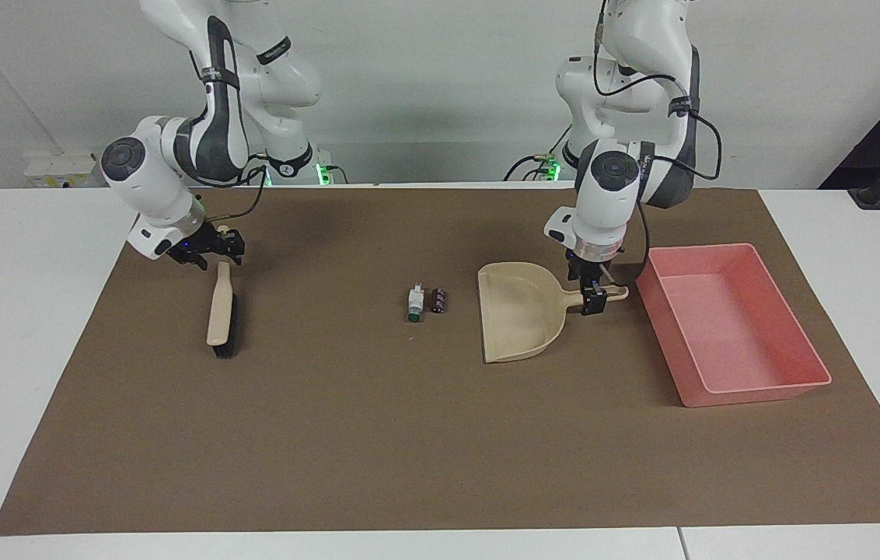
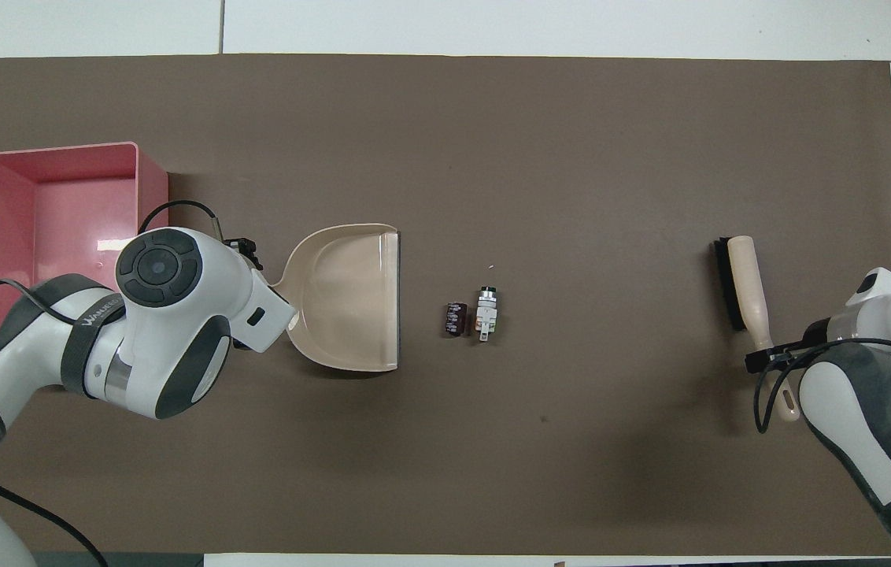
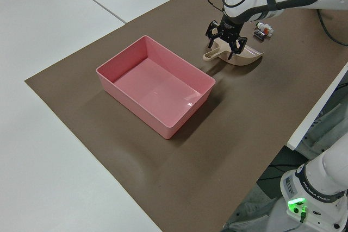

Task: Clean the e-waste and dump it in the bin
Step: 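Grasp the dustpan handle with the left gripper while the right gripper grasps the brush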

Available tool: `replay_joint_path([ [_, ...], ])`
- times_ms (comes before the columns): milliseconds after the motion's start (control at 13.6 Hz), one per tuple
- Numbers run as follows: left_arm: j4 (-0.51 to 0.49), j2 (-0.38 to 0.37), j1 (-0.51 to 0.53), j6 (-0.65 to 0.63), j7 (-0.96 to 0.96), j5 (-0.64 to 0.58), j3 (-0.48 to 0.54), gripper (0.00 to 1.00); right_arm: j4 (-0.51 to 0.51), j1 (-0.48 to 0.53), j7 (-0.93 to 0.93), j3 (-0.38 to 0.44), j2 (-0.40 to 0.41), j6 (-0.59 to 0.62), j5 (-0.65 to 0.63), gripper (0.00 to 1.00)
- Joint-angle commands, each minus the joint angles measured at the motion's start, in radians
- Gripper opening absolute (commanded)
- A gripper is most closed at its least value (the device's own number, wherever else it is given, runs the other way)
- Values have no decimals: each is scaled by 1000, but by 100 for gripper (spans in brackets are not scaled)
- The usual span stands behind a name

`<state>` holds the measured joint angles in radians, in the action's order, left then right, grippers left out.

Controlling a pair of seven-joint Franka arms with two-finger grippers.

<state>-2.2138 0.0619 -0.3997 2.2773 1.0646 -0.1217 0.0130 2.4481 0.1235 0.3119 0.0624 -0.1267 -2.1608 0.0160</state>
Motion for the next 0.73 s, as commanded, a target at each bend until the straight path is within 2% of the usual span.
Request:
replay_joint_path([
  [0, -38, -30, -19, 30, -17, -6, 4, 94, 15, 4, 30, 0, -7, -22, 18, 69],
  [293, -38, -10, -33, 70, -43, -4, 4, 94, 15, 4, 32, 0, -7, -24, 18, 57],
  [660, -33, -5, -33, 62, -54, -4, 5, 93, 18, 2, 30, 0, -7, -22, 18, 48],
])
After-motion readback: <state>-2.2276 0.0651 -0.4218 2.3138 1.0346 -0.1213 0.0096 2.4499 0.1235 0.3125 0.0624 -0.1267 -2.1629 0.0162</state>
